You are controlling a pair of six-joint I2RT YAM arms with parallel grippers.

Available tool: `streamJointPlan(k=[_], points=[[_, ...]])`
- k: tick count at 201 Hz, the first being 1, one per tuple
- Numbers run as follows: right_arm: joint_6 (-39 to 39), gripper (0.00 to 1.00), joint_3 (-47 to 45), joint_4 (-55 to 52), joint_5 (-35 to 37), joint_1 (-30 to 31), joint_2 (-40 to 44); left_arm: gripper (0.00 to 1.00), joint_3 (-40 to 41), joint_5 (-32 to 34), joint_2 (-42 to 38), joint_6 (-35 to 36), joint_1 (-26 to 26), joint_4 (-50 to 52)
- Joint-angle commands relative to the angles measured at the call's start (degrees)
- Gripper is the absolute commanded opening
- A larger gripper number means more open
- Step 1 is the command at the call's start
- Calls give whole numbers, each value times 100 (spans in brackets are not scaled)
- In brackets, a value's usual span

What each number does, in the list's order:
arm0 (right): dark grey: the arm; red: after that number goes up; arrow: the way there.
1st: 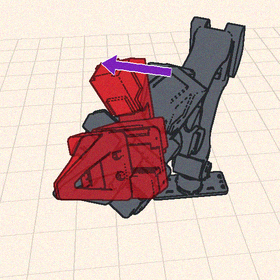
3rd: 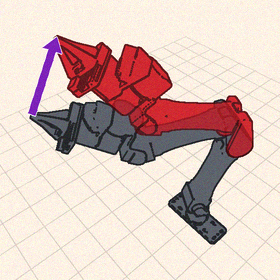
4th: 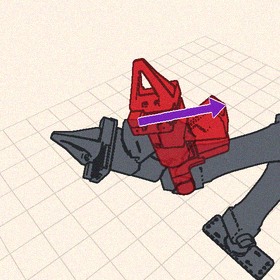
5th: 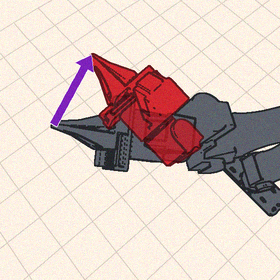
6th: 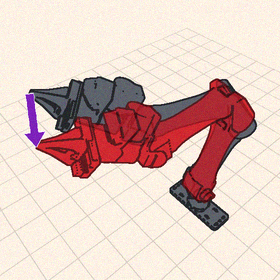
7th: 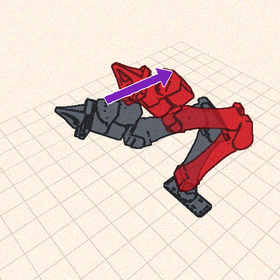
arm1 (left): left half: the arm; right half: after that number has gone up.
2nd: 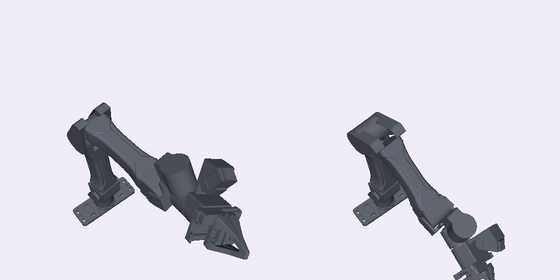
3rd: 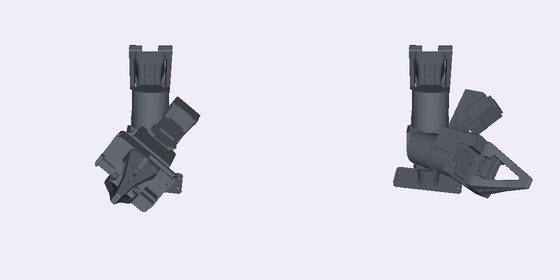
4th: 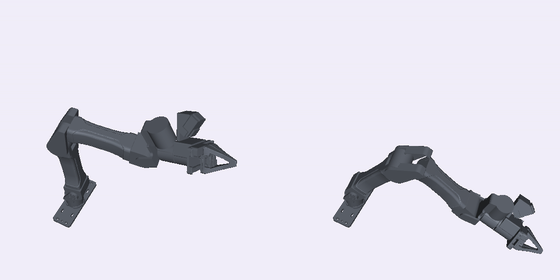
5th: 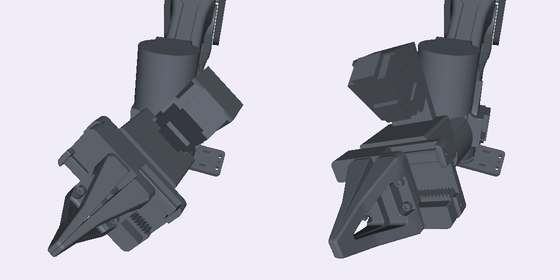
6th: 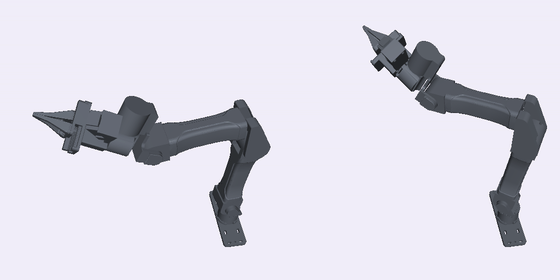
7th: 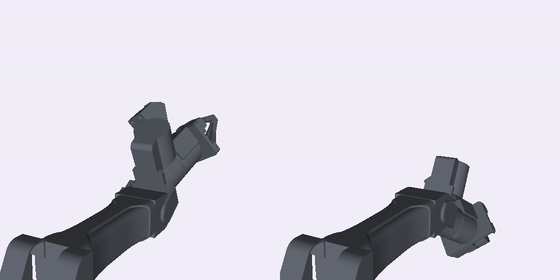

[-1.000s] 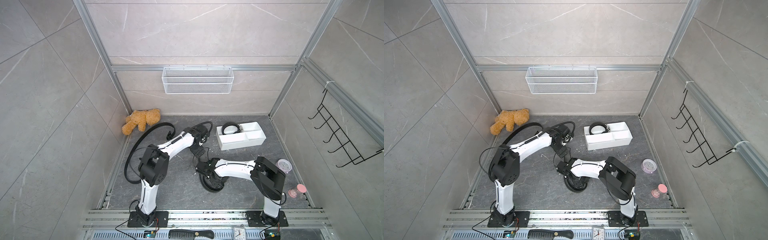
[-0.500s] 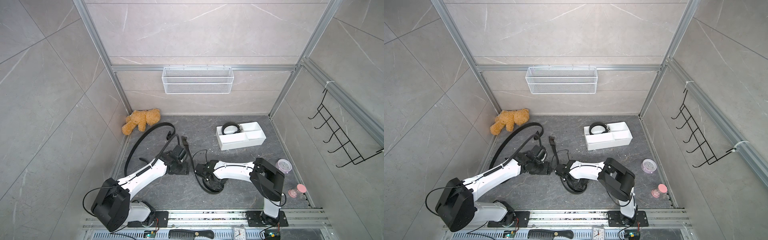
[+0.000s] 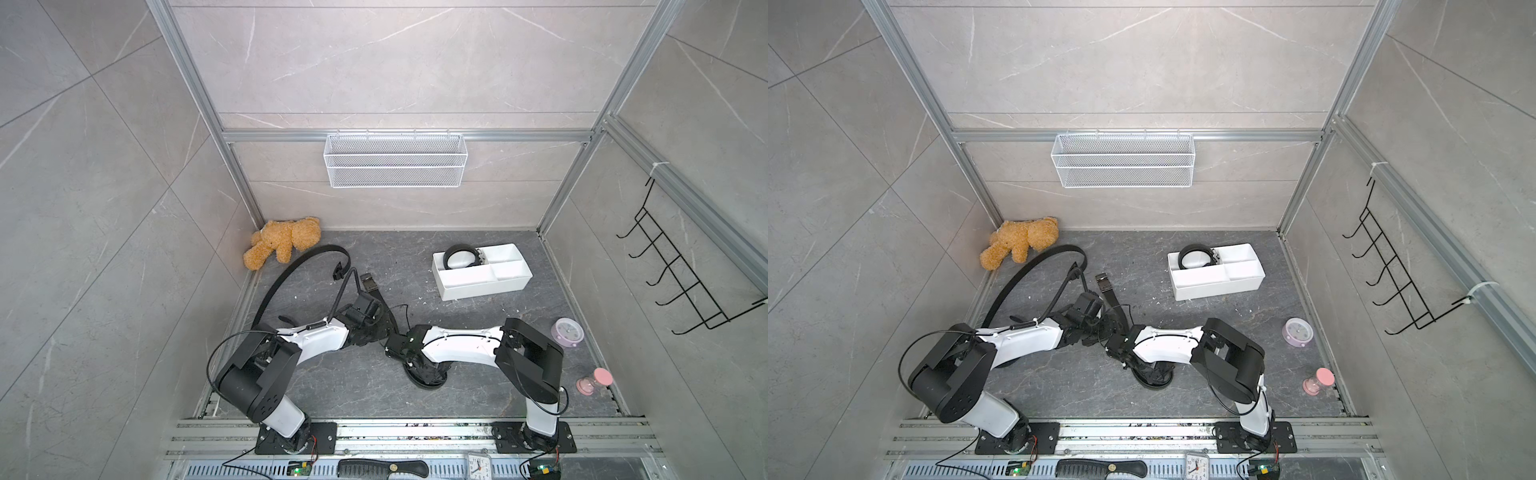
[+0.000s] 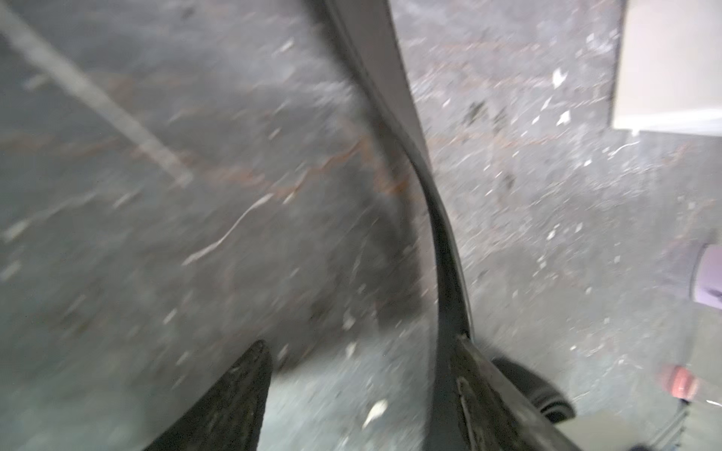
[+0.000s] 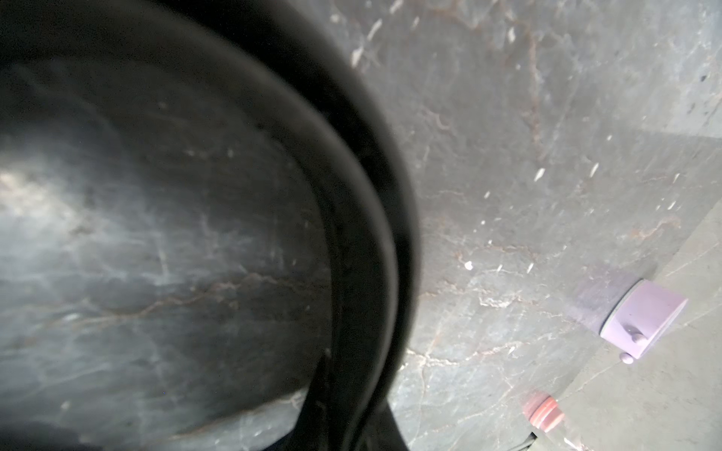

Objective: Place the belts into the storage roll
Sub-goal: Roll the belt at the center of the board.

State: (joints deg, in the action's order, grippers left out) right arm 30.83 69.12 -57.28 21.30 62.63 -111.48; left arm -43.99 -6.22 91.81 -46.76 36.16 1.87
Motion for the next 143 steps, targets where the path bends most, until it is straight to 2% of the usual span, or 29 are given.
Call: streamJointPlan(k=[1,19,63,108,143], points=[[-59,9,-309,581,-1358,201,-568,75,-79,-156,232,-26,-25,-642],[-60,9,-338,633,-1359,214,-528,76,-309,-260,358,145,-22,-606],[-190,9,-151,647,-1365,248,-534,72,-1074,-1150,1170,664,-14,-143],[-258,9,73,714,-1392,351,-557,66,-947,-1285,1152,637,-13,-300],[-287,8,438,645,-1298,560,-728,63,-1581,-1338,1249,1178,-6,630]])
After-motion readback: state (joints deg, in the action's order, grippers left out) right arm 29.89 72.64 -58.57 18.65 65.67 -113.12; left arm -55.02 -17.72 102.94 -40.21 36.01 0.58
